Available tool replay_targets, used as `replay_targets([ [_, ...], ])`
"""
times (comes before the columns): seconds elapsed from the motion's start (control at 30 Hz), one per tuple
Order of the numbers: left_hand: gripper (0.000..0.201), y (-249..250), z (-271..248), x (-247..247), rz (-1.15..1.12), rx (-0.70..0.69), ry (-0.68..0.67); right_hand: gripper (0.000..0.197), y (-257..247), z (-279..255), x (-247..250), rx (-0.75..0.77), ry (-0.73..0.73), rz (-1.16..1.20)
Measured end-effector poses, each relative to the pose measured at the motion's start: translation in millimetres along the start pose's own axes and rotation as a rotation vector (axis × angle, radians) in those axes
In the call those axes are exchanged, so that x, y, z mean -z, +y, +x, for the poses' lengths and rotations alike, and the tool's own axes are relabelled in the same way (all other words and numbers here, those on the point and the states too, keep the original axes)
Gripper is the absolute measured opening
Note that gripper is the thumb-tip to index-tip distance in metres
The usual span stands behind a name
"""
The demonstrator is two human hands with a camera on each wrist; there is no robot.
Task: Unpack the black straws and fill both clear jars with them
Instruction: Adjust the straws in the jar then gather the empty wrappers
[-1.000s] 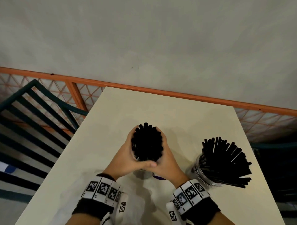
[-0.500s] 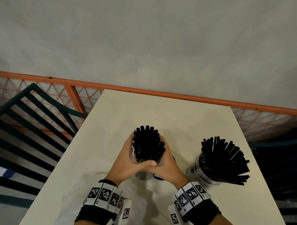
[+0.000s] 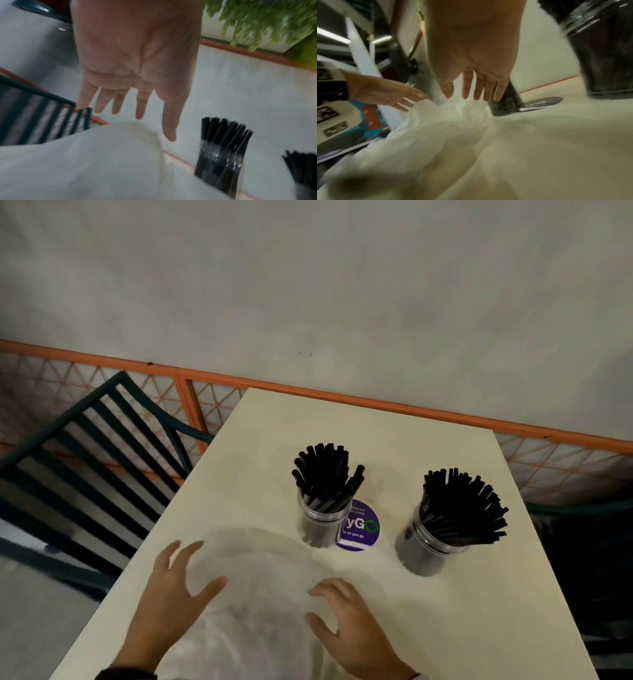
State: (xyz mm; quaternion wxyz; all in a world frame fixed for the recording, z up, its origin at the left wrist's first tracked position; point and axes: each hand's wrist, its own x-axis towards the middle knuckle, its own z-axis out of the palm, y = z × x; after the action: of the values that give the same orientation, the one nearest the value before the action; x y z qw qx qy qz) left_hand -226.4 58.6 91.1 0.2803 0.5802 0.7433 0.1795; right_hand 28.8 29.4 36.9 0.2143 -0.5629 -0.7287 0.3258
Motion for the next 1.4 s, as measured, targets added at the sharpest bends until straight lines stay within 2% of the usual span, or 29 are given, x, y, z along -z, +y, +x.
replay_targets([
  [0.03, 0.08, -10, -7, -3, 0.004, 0.103, -0.011, 0.071, -7, -6, -7, 0.04, -0.082, -0.063],
  [0.1, 0.092, -29, -20, -16, -0.041, 0.224, -0.087, 0.077, -19, -19, -21, 0.135, -0.168, -0.197],
  [0.2, 0.099, -46, -37, -34, -0.129, 0.241, -0.131, 0.092, -22, -33, -39, 0.223, -0.186, -0.368],
  [0.23, 0.093, -47, -42, -38, -0.135, 0.245, -0.122, 0.098, -23, -37, -41, 0.221, -0.2, -0.421],
  [0.33, 0.061, -46, -60, -45, -0.077, 0.221, -0.099, 0.113, -25, -51, -44, 0.088, -0.496, -0.401],
  [0.4, 0.045, -43, -73, -48, -0.08, 0.206, -0.121, 0.109, -23, -57, -46, 0.098, -0.453, -0.434],
  [0.47, 0.03, -39, -85, -47, -0.139, 0.21, -0.12, 0.097, -18, -61, -50, 0.11, -0.394, -0.451],
  [0.6, 0.022, -35, -104, -42, -0.381, 0.26, -0.119, 0.068, -13, -67, -50, 0.132, -0.291, -0.419],
  [0.67, 0.01, -28, -115, -36, -0.494, 0.286, -0.174, 0.074, -10, -71, -56, 0.157, -0.201, -0.516],
  [0.73, 0.018, -26, -120, -31, -0.612, 0.291, -0.213, 0.096, -21, -78, -56, 0.174, -0.153, -0.576],
  [0.8, 0.028, -28, -123, -28, -0.695, 0.264, -0.251, 0.108, -35, -83, -53, 0.176, -0.188, -0.472],
  [0.87, 0.044, -27, -121, -27, -0.753, 0.281, -0.309, 0.095, -52, -84, -46, 0.147, -0.193, -0.373],
  [0.93, 0.057, -27, -118, -23, -0.801, 0.287, -0.341, 0.073, -56, -81, -45, 0.164, -0.083, -0.312],
  [1.03, 0.069, -36, -107, -18, -0.783, 0.211, -0.46, 0.053, -57, -76, -42, 0.123, 0.067, -0.173],
  [1.1, 0.048, -41, -104, -5, -0.7, 0.105, -0.463, 0.043, -62, -74, -39, 0.075, 0.14, -0.187],
  [1.17, 0.026, -50, -98, 12, -0.568, -0.045, -0.335, 0.037, -70, -74, -36, 0.044, 0.165, -0.23],
  [1.23, 0.044, -53, -96, 38, -0.448, -0.235, -0.181, 0.031, -79, -74, -38, 0.085, 0.157, -0.278],
  [1.27, 0.056, -52, -94, 48, -0.396, -0.347, -0.176, 0.026, -85, -73, -41, 0.125, 0.157, -0.31],
  [1.33, 0.081, -47, -90, 58, -0.223, -0.515, -0.317, 0.017, -101, -74, -45, 0.184, 0.152, -0.283],
  [1.4, 0.106, -36, -89, 57, -0.082, -0.568, -0.545, 0.017, -118, -74, -46, 0.183, 0.211, -0.155],
])
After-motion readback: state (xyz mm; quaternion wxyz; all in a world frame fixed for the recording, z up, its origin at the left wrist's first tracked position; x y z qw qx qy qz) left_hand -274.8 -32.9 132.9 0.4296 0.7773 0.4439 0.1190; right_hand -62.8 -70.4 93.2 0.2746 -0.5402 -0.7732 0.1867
